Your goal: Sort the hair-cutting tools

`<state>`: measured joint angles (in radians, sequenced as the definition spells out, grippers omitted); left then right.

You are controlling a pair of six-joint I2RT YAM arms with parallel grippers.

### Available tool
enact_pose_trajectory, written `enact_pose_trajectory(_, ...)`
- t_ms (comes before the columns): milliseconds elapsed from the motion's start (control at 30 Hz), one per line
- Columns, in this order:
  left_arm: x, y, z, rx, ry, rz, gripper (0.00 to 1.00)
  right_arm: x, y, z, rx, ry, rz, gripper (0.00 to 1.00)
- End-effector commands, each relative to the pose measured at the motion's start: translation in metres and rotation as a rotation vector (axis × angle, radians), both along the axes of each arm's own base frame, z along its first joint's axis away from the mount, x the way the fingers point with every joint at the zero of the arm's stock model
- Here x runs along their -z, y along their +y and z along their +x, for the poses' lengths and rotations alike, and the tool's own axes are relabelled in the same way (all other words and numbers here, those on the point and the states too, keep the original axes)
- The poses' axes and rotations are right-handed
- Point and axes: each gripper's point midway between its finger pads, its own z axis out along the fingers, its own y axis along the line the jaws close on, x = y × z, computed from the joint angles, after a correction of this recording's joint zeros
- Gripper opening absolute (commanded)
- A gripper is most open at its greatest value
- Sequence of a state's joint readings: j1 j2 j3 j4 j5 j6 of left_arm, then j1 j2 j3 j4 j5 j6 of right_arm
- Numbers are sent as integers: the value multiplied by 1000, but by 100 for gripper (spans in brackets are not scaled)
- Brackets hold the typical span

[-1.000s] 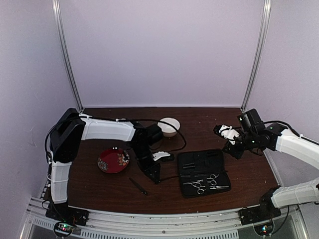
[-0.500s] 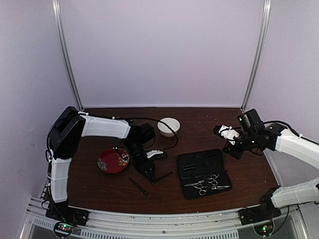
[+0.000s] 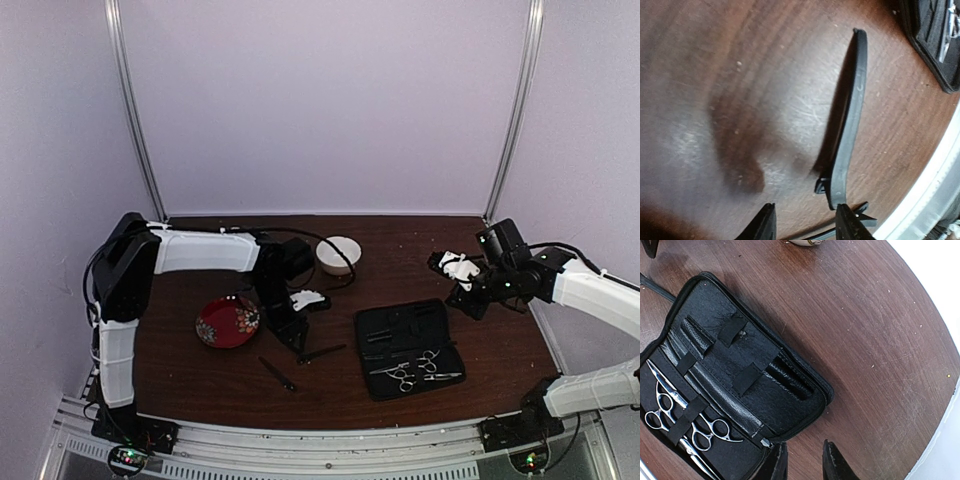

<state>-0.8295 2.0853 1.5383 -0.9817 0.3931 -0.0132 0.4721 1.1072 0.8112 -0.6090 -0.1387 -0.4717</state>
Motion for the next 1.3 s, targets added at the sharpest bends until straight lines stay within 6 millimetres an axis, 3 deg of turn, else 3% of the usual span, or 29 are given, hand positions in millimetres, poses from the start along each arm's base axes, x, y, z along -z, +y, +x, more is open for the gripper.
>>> enact_pose_trajectory(0,-27,-17,6,47,-191,32,44,-2,-1,0,-4,-6,2,25)
enact_pose_trajectory(333,-22,-17,6,92,-308,117,41,-1,0,-1,-7,-1,5,25)
enact_pose_trajectory(600,-6,-12,-1,121,-293,161,41,-1,0,-2,-9,-2,4,25)
enact_pose_trajectory(1033,1,-17,-21,157,-197,118,43,0,0,-1,-12,3,3,25)
enact_pose_trajectory(1267,15,-13,-18,165,-203,160,32,2,0,-2,-13,9,2,25)
